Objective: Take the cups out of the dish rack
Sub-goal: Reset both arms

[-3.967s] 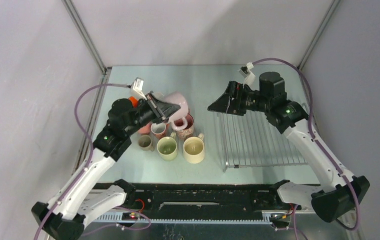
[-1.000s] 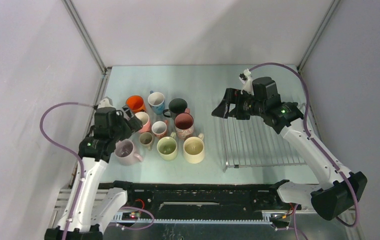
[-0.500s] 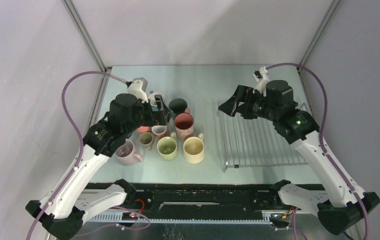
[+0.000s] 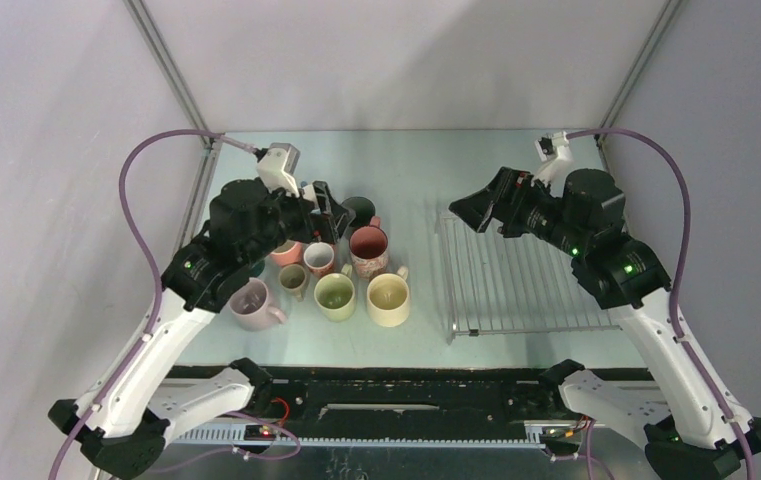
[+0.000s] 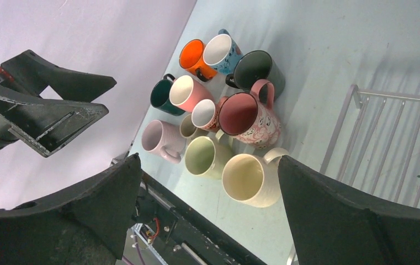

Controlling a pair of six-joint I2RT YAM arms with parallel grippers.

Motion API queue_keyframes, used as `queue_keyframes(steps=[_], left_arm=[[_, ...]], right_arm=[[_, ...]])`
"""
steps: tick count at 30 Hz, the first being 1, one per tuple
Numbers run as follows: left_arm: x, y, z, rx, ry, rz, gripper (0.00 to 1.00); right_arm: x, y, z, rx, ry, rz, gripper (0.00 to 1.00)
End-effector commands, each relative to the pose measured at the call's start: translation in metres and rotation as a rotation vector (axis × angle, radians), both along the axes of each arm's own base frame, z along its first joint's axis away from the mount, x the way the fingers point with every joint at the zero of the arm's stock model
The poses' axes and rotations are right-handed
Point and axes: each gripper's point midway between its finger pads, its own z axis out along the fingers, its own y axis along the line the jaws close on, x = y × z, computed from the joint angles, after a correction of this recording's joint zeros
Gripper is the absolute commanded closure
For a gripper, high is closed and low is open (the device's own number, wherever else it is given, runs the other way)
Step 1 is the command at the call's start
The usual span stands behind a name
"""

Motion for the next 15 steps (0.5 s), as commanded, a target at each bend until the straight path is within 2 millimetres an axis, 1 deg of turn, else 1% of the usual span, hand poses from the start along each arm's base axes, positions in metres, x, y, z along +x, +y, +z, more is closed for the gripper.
queue_keyframes(steps=[1,15], left_arm=[[-0.0024,0.0019,0.0399,-0.036,-0.119,-0.013,0.00],[-0.0007,0.0083,0.0410,-0.038,-0.135,0.022,0.00]], right_arm=[[0.0000,0.0004,0.0255,0.034,-0.071,-0.006,0.00],[0.0007,-0.0003,0.0236,0.024,-0.071,-0.008,0.00]])
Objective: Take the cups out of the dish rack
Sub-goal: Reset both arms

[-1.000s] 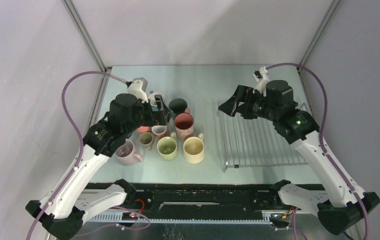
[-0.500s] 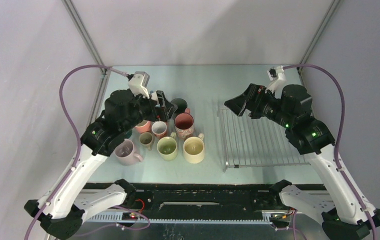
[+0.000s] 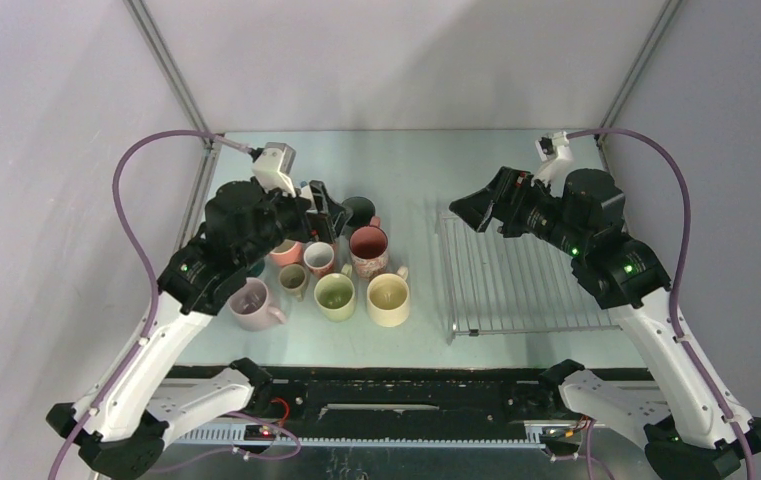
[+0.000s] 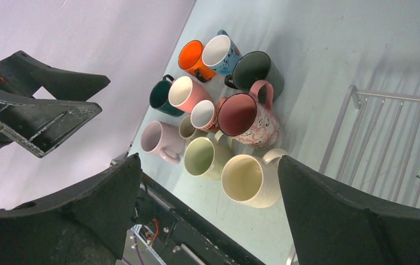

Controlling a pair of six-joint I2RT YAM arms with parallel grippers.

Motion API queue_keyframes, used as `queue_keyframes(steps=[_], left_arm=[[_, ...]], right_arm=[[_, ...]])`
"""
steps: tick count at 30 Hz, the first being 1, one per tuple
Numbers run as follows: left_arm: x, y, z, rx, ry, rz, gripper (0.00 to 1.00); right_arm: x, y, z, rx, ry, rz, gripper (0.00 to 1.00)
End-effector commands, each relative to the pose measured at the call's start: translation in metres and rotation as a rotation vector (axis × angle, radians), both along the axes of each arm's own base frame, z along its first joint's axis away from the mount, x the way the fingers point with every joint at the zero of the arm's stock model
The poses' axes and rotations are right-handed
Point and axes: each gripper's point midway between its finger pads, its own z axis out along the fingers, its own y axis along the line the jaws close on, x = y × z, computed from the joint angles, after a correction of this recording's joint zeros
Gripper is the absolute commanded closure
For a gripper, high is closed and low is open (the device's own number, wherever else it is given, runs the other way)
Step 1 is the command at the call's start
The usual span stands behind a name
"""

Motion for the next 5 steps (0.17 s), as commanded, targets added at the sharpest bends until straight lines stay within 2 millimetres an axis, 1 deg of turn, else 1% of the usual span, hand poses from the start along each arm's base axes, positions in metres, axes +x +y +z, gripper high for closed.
queue_keyframes(steps=[1,5], left_arm=[[-0.0003,0.0027,0.0325,-0.037,-0.097,0.005,0.00],[-0.0006,0.0027,0.0308,-0.039,-0.096,0.006,0.00]], right_arm=[[-0.0008,0.0001,0.0226,0.025,-0.065,-0.003,0.00],[-0.0009,-0.0003,0.0231,0.022,-0.069,-0.003,0.00]])
